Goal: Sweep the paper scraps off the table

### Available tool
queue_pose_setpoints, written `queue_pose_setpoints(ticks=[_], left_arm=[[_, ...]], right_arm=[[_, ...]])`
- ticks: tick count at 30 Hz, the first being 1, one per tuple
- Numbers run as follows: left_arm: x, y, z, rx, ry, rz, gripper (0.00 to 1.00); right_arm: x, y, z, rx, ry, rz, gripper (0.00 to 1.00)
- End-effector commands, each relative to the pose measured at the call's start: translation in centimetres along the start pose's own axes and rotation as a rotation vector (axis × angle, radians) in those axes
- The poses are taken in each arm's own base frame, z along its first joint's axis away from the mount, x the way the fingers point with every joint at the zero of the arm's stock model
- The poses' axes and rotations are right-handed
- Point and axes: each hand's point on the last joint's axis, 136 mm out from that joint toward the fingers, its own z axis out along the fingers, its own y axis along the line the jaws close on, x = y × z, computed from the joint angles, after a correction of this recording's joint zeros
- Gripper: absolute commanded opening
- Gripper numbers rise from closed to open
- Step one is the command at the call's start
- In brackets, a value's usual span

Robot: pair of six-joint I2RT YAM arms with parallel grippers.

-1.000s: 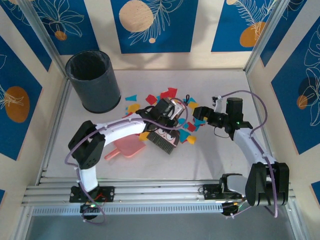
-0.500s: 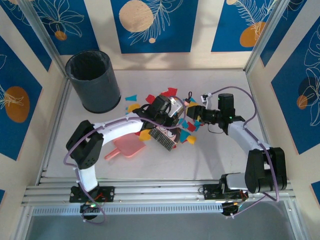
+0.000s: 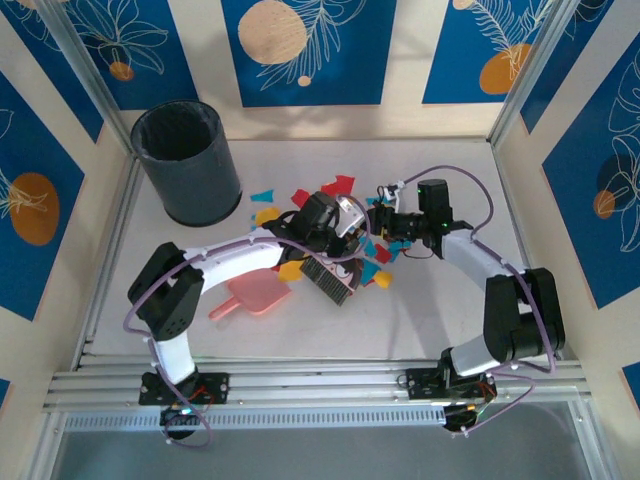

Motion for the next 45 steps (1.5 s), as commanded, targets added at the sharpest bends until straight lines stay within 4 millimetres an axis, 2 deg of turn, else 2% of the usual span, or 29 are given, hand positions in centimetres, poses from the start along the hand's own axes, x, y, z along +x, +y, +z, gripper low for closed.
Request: queue_pose_setpoints(ticks=[1,8,11,15,17,19,22,25,27,34,41,45], left_arm=[[-2.1,-0.6,-1.6,0.019,-0.073,0.033,0.21],[-2.0,-0.3,-1.5,0.005,-0.069,0.041,0.21],[-2.0,-0.2,-1.5,0.004,-0.067,0.042,0.21],[-1.8,-0.5,-1.3,0.021,-0.061,0.043,0.21],[-1.8,-0.6,-1.3,0.027,-0.056,0.043,0.22],[-1.7,-0.8,-1.4,0.037,-0.051,0.046,0.26],[-1.4,-0.8,-1.9,0.031,-0.045,0.052,0.44],[-0.6,-0.6,-2.6,0.010,-0.024,0.057,0.56],[0.3,-0.3,-3.3,-0.008,0.007,0.056,0.59],[4.0,0.9,-6.3,-0.069,0.133,0.053,0.60],[9.1,2.3,-9.5,-0.163,0.320,0.057,0.62],[11.9,2.6,-10.5,-0.187,0.427,0.000,0.63]], right_arm=[[-0.4,1.1,0.6,-0.033,0.017,-0.016,0.50],[0.0,1.1,1.6,-0.037,0.051,-0.017,0.45],[0.1,1.0,1.7,-0.036,0.052,-0.014,0.40],[0.0,1.1,1.7,-0.046,0.051,-0.010,0.20],[-0.2,1.1,1.6,-0.046,0.039,-0.005,0.15],[-0.6,1.1,1.3,-0.045,0.019,-0.002,0.10],[-1.5,0.3,0.4,-0.019,-0.035,0.015,0.09],[-2.3,-0.3,-0.8,-0.007,-0.080,0.025,0.07],[-2.7,-0.8,-1.7,0.008,-0.108,0.034,0.06],[-4.1,-2.4,-5.0,0.050,-0.190,0.061,0.03],[-4.9,-3.1,-8.8,0.090,-0.271,0.061,0.00],[-5.1,-3.2,-10.5,0.104,-0.303,0.070,0.00]])
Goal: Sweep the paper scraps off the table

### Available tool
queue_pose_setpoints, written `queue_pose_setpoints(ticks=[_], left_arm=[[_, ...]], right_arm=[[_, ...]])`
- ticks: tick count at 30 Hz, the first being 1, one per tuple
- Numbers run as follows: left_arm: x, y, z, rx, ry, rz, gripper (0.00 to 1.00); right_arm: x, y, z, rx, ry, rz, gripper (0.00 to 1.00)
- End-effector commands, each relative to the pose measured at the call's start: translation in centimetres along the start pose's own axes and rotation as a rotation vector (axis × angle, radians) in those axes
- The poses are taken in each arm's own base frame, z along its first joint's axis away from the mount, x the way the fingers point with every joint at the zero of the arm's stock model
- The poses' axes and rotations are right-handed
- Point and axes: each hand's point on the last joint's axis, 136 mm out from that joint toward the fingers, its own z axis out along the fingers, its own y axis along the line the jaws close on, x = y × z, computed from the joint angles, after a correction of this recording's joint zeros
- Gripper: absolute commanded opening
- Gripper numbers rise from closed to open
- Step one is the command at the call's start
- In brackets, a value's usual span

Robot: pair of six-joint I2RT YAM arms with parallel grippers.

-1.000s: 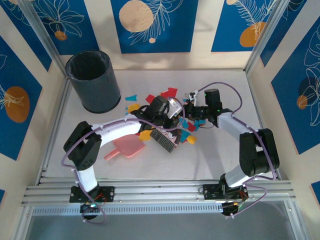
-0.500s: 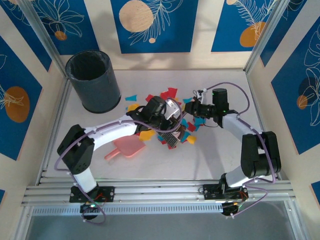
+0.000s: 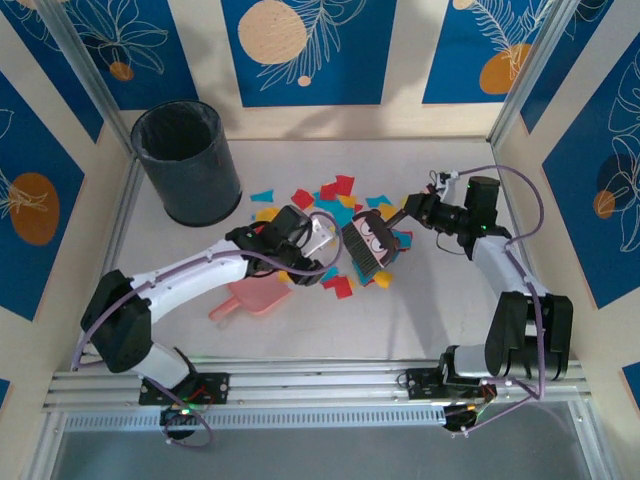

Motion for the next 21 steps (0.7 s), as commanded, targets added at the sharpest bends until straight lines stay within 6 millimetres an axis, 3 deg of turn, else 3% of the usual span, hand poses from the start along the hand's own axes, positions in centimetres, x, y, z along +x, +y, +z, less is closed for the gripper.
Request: queue_pose_setpoints(ticks=[1,7,16,21], left_arm=[[4.3,0.7,-0.4,-0.031,0.162,-0.048,0.63],[7.9,0.3,1.2,-0.017,0.300,-0.104,0.61],[11.1,1.7,3.7,-0.081,0.479,-0.076,0.52],[11.8,2.0,4.3,-0.093,0.520,-0.076,0.49]], right_arm=[[0.6,0.5,-1.3,-0.020,0.008,0.006,0.00],[0.7,0.7,-2.0,-0.030,0.006,0.007,0.00],[0.9,0.9,-2.1,-0.034,0.013,0.010,0.00],[0.9,0.9,-2.1,-0.029,0.014,0.011,0.00]])
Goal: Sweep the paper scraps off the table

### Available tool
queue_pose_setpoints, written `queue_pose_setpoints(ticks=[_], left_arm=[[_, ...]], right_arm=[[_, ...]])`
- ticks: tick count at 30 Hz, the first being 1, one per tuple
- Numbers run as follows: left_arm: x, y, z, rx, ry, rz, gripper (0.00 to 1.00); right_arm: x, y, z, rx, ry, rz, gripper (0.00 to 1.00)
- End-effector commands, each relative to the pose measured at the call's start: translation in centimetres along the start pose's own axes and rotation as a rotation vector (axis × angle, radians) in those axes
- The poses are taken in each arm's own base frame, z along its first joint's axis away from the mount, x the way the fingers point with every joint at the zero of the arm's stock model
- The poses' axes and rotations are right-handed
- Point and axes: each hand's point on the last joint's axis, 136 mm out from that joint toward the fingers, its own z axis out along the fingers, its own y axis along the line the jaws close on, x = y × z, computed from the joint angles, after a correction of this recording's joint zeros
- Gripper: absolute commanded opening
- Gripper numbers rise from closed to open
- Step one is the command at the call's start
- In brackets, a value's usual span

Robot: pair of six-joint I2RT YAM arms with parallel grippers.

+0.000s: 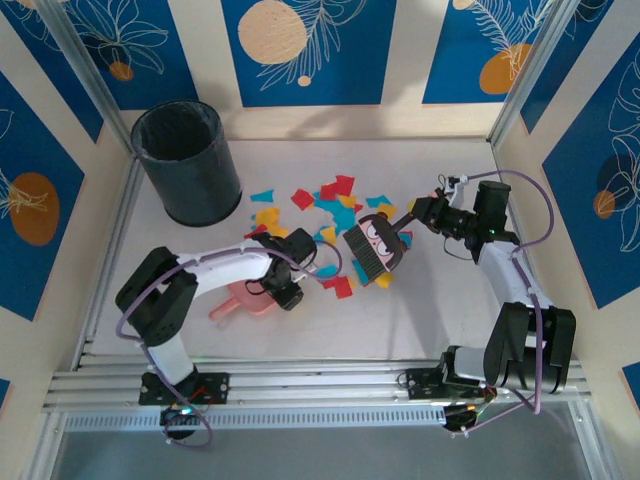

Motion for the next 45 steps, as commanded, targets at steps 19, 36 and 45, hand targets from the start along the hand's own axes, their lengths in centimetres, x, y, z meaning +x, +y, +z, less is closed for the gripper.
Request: queue_pose_setpoints(ticks=[19,36,45], left_arm=[[0.8,0.8,-0.5,-0.026,0.089,0.010,0.03],[-1.7,7.1,-7.1,-0.390,0.026,0.022,0.00],[-8.9,3.9,-7.0,-0.207,-0.179,0.169,0.01]], right_arm=[[0.9,0.0,-0.2,-0.002,0.021,0.000,0.00],[0.9,-0.3,-0.3,0.014,0.016,0.005,0.00],[0.5,-0.6,-0.8,0.037,-0.004,0.000,0.00]])
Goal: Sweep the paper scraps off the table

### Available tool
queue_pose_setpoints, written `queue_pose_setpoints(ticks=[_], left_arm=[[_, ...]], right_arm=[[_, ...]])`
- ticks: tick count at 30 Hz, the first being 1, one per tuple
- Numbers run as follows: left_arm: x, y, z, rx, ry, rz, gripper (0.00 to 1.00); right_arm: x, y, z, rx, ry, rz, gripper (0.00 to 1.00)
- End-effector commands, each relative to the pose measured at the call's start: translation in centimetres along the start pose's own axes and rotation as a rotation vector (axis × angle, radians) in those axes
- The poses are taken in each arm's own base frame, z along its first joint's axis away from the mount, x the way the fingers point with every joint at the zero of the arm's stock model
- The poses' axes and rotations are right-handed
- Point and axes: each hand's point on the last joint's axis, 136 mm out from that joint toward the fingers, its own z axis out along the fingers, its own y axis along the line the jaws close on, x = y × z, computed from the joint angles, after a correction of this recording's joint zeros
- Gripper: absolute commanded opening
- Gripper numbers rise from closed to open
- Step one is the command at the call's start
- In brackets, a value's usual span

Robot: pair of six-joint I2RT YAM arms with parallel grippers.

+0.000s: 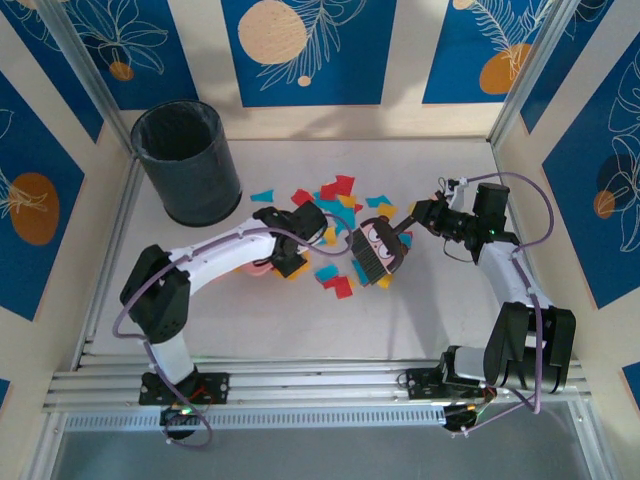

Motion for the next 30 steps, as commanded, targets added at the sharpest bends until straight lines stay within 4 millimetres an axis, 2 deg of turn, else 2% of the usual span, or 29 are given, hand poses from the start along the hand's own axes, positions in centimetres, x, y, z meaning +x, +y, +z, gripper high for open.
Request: queue_pose_setpoints(ticks=[1,8,15,24,30], left_arm=[[-3.8,-1.1,0.1,0.094,-0.106,0.057,0.00],[-8.7,-3.5,0.6,0.232,-0.204,0.088,0.01],[-12.1,-5.1,2.1,0.298,-0.227,0.079,0.01],[-13.5,-7.0,4.5,0.349,-0.208,0.076,0.02],[-13.9,-7.6,4.1,0.383,-0.218,0.070,0.15]], right_arm=[[0.0,0.2,-0.8,0.002,-0.014,-0.008,0.00],[-0.5,-0.8,-1.8,0.040,-0.050,0.030,0.00],[-0.6,-1.3,-2.6,0.065,-0.076,0.044,0.00],[-0.5,-1.3,-3.2,0.068,-0.079,0.050,0.00],[-0.4,-1.3,-3.5,0.074,-0.083,0.043,0.00]])
